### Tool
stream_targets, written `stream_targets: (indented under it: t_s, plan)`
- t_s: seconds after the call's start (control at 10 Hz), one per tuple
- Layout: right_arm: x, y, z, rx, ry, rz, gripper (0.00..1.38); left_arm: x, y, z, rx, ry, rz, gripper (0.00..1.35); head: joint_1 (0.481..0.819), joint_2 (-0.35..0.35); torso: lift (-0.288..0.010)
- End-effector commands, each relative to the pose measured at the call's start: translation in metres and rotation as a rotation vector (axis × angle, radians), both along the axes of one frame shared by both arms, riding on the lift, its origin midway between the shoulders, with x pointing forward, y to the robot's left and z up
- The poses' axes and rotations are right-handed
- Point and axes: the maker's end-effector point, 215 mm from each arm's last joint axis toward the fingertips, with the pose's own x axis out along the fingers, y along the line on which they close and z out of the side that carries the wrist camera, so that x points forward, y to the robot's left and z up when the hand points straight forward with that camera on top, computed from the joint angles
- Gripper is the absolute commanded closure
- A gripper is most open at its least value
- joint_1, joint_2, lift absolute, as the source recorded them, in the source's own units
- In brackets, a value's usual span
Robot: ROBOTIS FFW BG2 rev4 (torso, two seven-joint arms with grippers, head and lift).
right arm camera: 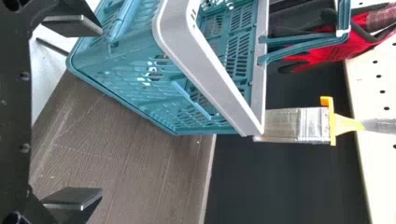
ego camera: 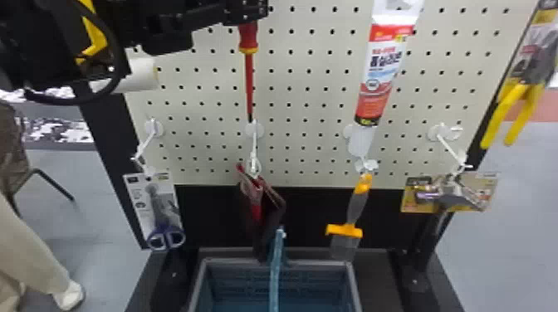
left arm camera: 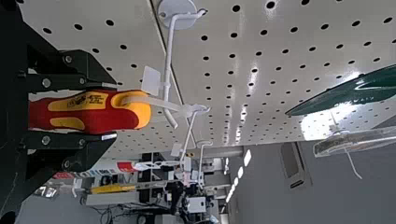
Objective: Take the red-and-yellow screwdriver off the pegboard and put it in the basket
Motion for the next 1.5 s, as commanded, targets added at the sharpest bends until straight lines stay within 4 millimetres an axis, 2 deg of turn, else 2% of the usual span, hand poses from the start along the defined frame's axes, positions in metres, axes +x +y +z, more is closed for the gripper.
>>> stream_targets:
  t_s: [0.0,0.9,1.2,1.4]
  plan:
    - [0.0,0.0,0.0,0.001,0.0,0.0,0.09,0.0,0.0,0.0,0.0,0.0,-0.001,1.01,0.549,0.0,-0.1]
    - [-0.001,0.0,0.0,0.003,0.002,-0.001,0.09,-0.001,0.0,0.002,-0.004,-0.002,-0.002,1.01,0.549,0.0,-0.1]
    - [-0.003,-0.001,0.0,0.002,0.003,0.002,0.09,-0.012,0.0,0.01,0.007,-0.034,0.018,1.01,0.549,0.0,-0.1]
    - [-0.005,-0.001,-0.001,0.002,0.008,0.002,0.09,-0.02,0.004,0.009,0.008,-0.033,0.037,1.01,0.549,0.0,-0.1]
